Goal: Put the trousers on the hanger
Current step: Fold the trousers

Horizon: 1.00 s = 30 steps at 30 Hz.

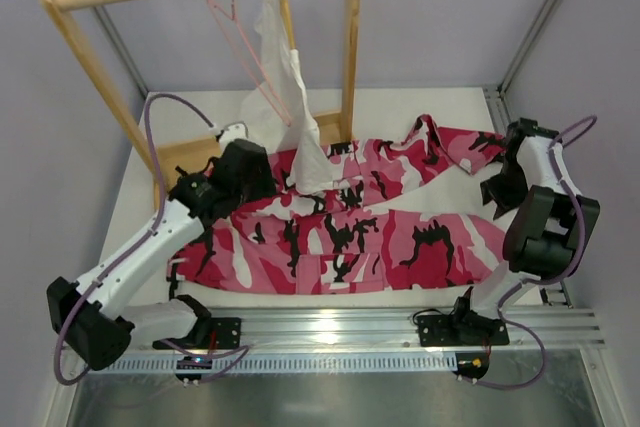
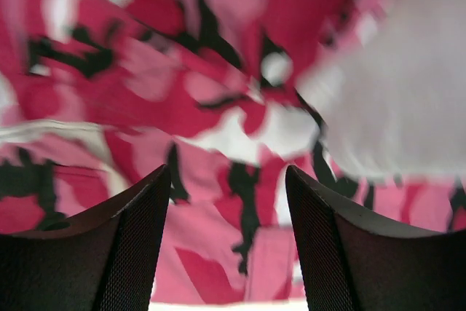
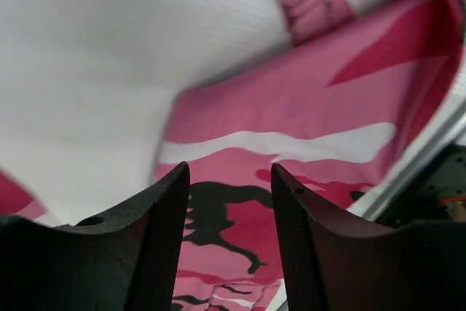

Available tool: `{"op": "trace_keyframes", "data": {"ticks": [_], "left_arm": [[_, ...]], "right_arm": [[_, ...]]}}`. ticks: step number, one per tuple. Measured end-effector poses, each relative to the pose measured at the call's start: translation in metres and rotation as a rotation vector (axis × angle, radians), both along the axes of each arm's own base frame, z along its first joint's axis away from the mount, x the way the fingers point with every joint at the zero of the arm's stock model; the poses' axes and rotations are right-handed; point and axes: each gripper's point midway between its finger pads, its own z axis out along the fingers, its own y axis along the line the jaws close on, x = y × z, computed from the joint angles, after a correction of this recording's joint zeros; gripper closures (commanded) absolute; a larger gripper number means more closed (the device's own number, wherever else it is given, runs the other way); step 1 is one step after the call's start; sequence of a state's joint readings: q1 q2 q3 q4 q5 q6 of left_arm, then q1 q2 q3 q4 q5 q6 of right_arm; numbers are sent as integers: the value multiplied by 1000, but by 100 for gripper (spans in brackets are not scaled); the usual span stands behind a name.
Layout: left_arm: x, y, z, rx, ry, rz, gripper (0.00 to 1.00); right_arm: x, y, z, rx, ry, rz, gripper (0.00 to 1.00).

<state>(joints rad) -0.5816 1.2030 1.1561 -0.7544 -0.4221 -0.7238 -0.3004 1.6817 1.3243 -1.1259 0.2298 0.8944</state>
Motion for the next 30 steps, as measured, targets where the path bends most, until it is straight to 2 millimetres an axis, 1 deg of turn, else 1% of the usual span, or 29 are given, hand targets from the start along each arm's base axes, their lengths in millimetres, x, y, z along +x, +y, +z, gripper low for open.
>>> {"op": "trace_keyframes", "data": {"ticks": [2,4,6,9,13,17,20,22,24,28,30], "left_arm": [[-26,-33,-8,-30,6,-136,35],[-47,-53,-22,-48,29,-229,35],[-64,-65,-38,-62,58,-284,35],[-80,-74,-62,-83,102,-329,35],[-89,-76,-80,-101,142,-330,35],[-92,-79,-94,-129,162,-324,35],[-96,-79,-111,-128,197,-312,35],[-98,-78,-122,-119,223,-301,34],[-100,-77,-132,-113,249,-287,34],[-100,-80,-146,-100,285,-284,34],[-100,-82,-152,-93,301,-285,34]], "right_arm": [[-28,-11,-11,-19,87,-62,49],[-48,-16,-16,-43,147,-86,51],[-59,-20,-18,-77,175,-84,52],[-65,-29,-17,-144,168,-54,52],[-67,-42,-16,-206,115,39,52],[-58,-54,-9,-248,15,118,52],[-50,-64,-3,-274,-43,148,52],[-50,-68,-2,-287,-60,145,52],[-56,-69,-5,-291,-69,122,52],[-88,-64,-16,-284,-57,34,52],[-101,-61,-20,-289,-47,5,52]]}}
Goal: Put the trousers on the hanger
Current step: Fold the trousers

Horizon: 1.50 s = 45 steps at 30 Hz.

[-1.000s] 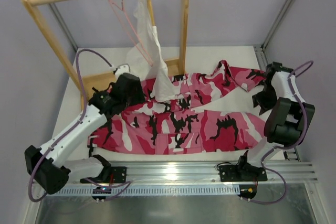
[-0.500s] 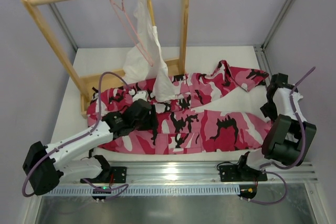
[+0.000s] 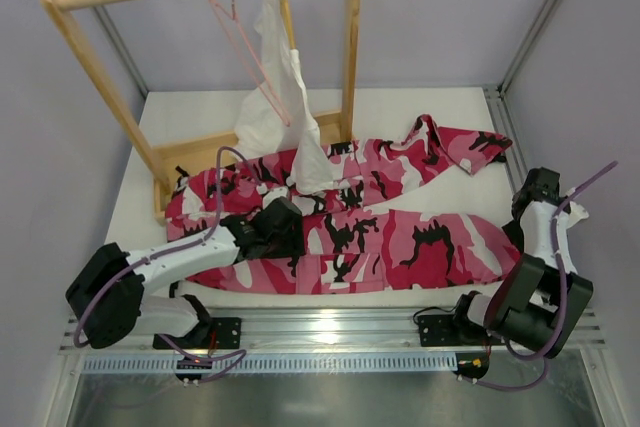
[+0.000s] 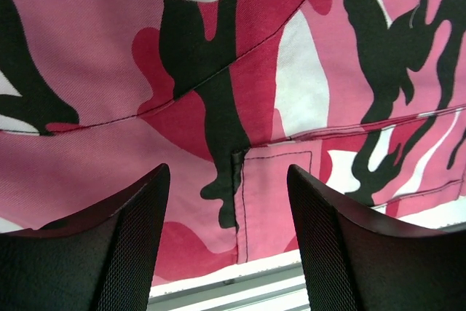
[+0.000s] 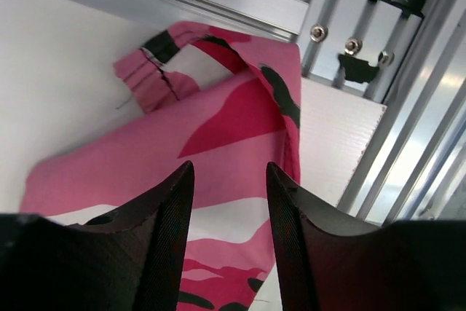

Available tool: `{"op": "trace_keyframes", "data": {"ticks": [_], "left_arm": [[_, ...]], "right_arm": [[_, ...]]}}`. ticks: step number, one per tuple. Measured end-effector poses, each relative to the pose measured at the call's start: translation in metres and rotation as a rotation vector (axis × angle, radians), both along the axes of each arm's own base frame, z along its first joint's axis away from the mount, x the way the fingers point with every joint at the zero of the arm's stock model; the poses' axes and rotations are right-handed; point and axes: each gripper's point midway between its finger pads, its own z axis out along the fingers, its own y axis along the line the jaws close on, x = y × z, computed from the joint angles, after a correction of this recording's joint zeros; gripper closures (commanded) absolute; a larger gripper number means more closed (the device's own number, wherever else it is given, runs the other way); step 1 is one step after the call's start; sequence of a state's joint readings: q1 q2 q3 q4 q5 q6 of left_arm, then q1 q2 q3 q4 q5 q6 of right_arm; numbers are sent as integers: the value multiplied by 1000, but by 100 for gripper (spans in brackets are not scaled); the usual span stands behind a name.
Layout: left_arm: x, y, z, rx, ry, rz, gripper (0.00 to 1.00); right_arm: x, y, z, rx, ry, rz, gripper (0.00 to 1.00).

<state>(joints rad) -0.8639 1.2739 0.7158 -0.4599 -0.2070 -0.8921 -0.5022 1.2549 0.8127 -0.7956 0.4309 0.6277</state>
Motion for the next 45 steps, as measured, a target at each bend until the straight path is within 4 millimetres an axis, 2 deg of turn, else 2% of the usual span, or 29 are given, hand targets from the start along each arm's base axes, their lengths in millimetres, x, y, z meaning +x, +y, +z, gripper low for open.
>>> {"op": "trace_keyframes", "data": {"ticks": [4,7,9,13,16,18,21,25,36,37,41,42,43,45], "left_arm": [[0,0,-13,26,28,3,34],[0,0,-20,32,51,19,34],[0,1,-24,31,61,29,34],[-1,2,-29,23,69,46,34],[-2,4,-32,25,75,56,34],[-2,4,-32,26,76,58,34],[-2,5,-32,26,76,59,34],[-2,7,-32,37,75,62,34],[9,16,-36,44,75,113,35],[10,16,-36,44,75,115,35],[12,16,-36,39,72,121,35],[13,16,-36,36,73,127,35],[13,16,-36,32,74,133,35],[15,17,-36,26,78,143,35]], "right_arm": [[-19,0,-9,-1,22,-44,52],[-24,-6,-9,-10,24,-73,52],[-16,-10,-5,-19,-8,-37,51],[18,-13,6,-25,-143,84,51],[35,-18,10,-21,-179,95,52],[44,-23,7,-9,-173,81,52],[58,-30,-10,23,-153,66,51],[61,-30,-31,63,-119,52,52],[65,-33,-56,83,-78,29,52],[66,-34,-55,79,-81,28,54],[67,-35,-56,77,-77,23,78],[67,-35,-56,79,-76,22,92],[67,-35,-55,81,-73,26,96],[69,-34,-51,84,-79,26,96]]}}
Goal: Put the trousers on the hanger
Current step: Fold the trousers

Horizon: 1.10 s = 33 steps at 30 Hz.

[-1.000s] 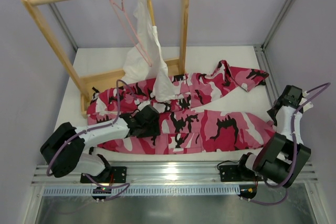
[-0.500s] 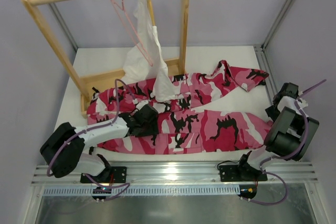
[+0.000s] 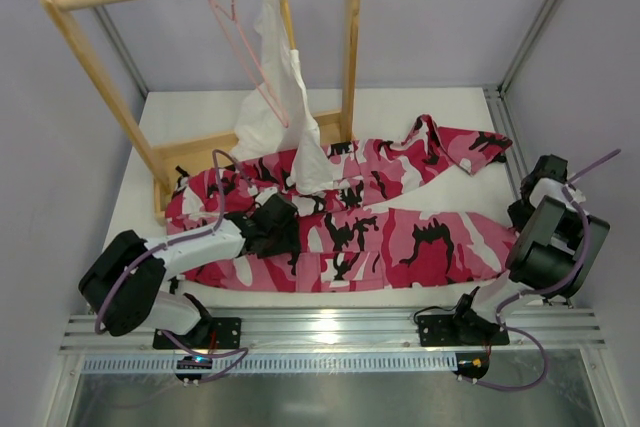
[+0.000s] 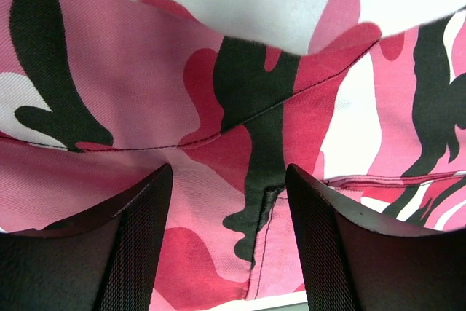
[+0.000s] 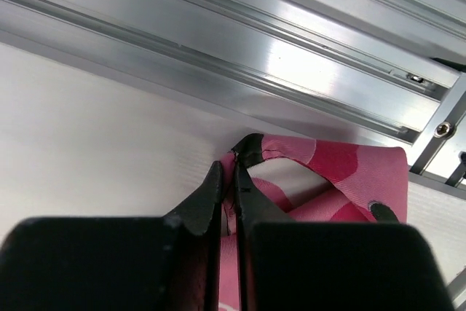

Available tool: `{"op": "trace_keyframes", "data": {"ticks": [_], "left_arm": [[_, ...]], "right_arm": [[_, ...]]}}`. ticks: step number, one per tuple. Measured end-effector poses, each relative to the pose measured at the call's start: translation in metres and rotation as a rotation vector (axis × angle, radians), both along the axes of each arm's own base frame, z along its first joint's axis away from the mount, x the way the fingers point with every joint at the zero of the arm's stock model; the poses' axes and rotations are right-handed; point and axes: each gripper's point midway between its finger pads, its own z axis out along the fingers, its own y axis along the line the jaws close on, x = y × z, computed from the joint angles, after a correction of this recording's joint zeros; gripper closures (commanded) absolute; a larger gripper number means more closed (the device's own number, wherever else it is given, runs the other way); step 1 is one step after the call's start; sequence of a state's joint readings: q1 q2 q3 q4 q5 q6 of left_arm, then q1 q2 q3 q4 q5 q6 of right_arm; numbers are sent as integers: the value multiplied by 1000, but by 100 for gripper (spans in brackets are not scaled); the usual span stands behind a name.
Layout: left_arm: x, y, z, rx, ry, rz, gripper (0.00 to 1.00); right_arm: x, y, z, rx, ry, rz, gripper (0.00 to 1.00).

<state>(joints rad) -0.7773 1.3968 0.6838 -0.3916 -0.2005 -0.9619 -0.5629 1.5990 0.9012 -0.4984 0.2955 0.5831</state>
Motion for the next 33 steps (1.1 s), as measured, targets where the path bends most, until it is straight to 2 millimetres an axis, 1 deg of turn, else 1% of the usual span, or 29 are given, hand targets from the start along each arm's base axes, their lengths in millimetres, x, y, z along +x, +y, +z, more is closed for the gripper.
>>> {"op": "trace_keyframes", "data": {"ticks": [2,3,5,8,10,12,14,15,16,18,23,28,30,33], "left_arm": [[2,0,0,-8,3,11,35],[3,0,-1,-12,4,16,36],[5,1,0,-16,3,24,36],[5,0,0,-20,4,32,36],[5,1,0,-23,5,40,36],[5,1,0,-26,4,43,36],[5,1,0,-30,2,46,35],[5,1,0,-33,0,48,36],[5,1,1,-35,-2,50,36],[5,2,1,-39,-6,51,36],[5,2,1,-48,-13,67,36],[5,2,1,-51,-15,70,36],[6,2,1,-51,-15,71,36],[5,3,1,-51,-15,71,36]], "right_arm": [[2,0,9,-2,-12,3,96],[5,-1,17,-8,-25,3,96],[10,-3,40,-36,-71,6,96],[18,-10,94,-114,-177,2,96],[22,-16,139,-187,-265,-9,96],[23,-21,177,-250,-338,-23,96],[20,-24,204,-298,-384,-41,96],[18,-24,213,-313,-398,-49,96],[16,-24,218,-322,-403,-55,96],[11,-25,221,-328,-391,-70,96],[-12,-24,213,-330,-299,-133,96],[-29,-24,218,-351,-261,-180,96],[-37,-22,211,-355,-276,-192,96],[-56,-19,182,-322,-279,-216,96]]}}
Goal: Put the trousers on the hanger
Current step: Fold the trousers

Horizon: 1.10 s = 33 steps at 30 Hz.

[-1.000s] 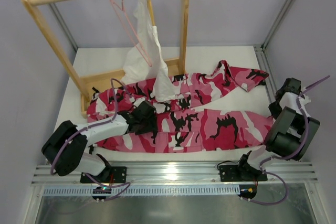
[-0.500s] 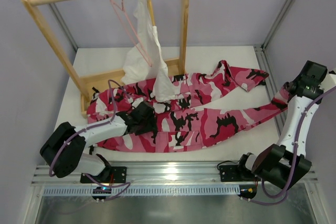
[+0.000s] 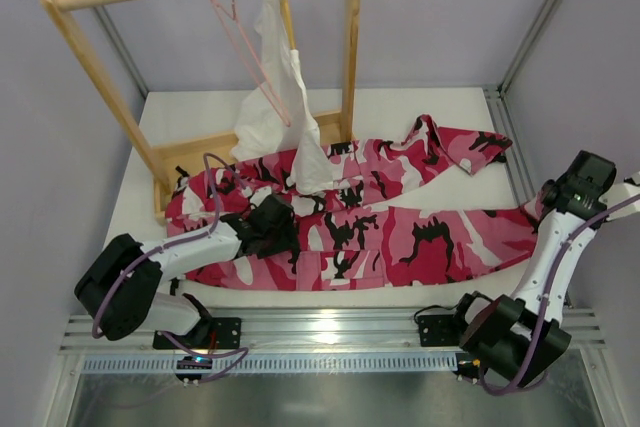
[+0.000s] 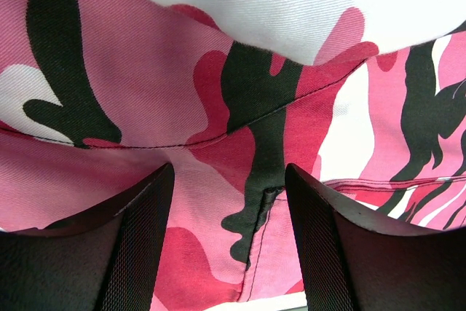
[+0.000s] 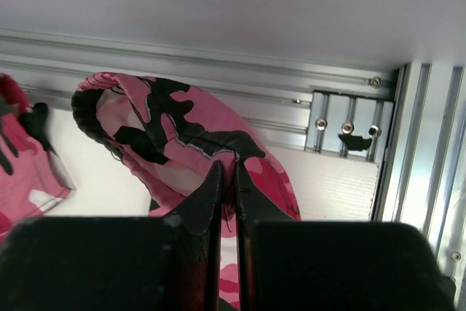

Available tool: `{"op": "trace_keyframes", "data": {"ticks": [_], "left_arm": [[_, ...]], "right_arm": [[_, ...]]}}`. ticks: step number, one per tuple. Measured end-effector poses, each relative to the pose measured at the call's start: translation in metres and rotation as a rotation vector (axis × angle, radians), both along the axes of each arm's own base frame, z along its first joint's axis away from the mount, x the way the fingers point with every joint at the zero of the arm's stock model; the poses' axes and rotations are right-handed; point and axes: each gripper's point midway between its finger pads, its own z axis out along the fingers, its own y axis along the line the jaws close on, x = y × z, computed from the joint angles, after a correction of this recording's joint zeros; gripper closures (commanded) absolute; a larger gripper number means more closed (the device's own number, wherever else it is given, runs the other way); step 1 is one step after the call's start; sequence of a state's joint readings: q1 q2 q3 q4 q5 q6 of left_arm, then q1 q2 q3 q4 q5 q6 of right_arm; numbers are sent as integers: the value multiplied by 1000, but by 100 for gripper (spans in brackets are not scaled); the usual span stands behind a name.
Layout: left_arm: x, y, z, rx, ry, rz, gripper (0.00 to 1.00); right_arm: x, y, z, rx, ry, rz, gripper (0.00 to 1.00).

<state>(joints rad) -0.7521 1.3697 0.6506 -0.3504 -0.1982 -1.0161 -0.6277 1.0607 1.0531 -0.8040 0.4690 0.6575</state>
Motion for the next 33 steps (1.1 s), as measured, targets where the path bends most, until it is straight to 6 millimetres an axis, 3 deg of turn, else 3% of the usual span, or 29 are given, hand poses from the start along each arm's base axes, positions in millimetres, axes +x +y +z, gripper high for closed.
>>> {"op": "trace_keyframes", "data": {"ticks": [2,5,7,12,17,21,23,27,30,33], "left_arm": [[0,0,0,0,0,0,36],[0,0,0,0,-1,0,36],[0,0,1,-1,-1,-1,35],[-1,2,1,6,-2,1,35],[-3,7,1,22,1,6,35],[-4,10,1,33,3,11,35],[-4,11,0,39,2,14,35],[-4,14,0,51,1,23,34],[-5,23,0,81,-1,46,33],[-8,33,-1,110,0,73,33]], "right_arm": [[-9,1,-23,39,10,-16,88],[-25,-2,-59,101,49,-68,62],[-37,-4,-73,127,85,-108,59],[-47,-14,-64,98,88,-159,55],[-25,-21,-18,22,-36,-87,55],[7,-7,3,-14,-168,107,55],[24,7,-2,-2,-182,208,55],[59,51,-39,85,-121,421,55],[65,70,-64,136,-72,485,55],[62,75,-84,175,-48,485,55]]}}
